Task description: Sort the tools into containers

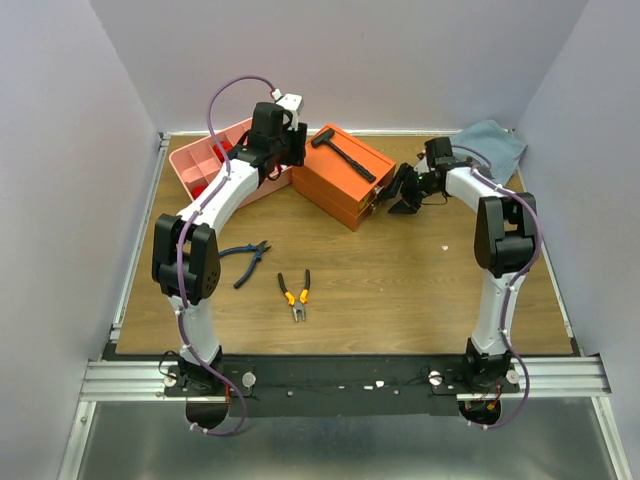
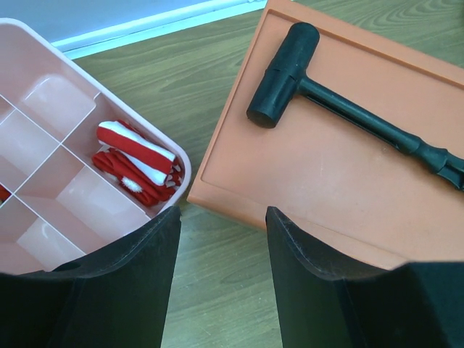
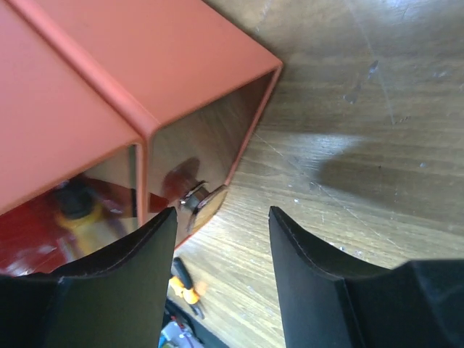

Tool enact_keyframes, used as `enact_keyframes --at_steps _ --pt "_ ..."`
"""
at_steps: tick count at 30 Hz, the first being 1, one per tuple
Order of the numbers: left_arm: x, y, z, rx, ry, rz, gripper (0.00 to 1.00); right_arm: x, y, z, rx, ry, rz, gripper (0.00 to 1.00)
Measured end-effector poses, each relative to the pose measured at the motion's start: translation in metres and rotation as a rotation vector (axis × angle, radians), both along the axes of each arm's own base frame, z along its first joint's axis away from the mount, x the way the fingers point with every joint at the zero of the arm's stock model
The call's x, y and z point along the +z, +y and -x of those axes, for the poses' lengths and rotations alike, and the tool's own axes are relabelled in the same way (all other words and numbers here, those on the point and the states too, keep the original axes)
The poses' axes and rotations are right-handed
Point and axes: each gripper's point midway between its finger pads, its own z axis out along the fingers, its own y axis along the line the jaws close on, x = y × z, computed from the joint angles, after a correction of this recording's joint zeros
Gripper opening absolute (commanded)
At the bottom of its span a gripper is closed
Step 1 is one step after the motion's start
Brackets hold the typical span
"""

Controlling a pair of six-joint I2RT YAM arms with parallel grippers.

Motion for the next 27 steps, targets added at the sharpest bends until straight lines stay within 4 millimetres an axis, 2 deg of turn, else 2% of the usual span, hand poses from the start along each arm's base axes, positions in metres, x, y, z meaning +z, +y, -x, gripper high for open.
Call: enact_keyframes --at_steps 5,9,15,23,27 --pt "0.0 0.001 -0.001 0.0 -0.006 -0.011 0.61 -0.012 0.007 0.012 0.007 0.047 0.08 0.55" --pt "0.001 0.001 -0.001 0.003 -0.006 -0.01 0.61 -0.014 0.01 0.016 -0.006 0.07 0.102 0.49" --pt "0.001 0.001 -0.001 0.008 -0.003 0.0 0.61 -0.011 0.0 0.021 -0.059 0.075 0.152 0.45" --pt "0.003 0.0 -0.001 0.018 -0.001 0.021 0.61 -0.012 -0.049 0.058 -0.15 0.143 0.196 0.44" --pt "0.003 -0.001 -0.002 0.023 0.001 0.031 0.61 -0.012 -0.071 0.069 -0.187 0.15 0.226 0.44"
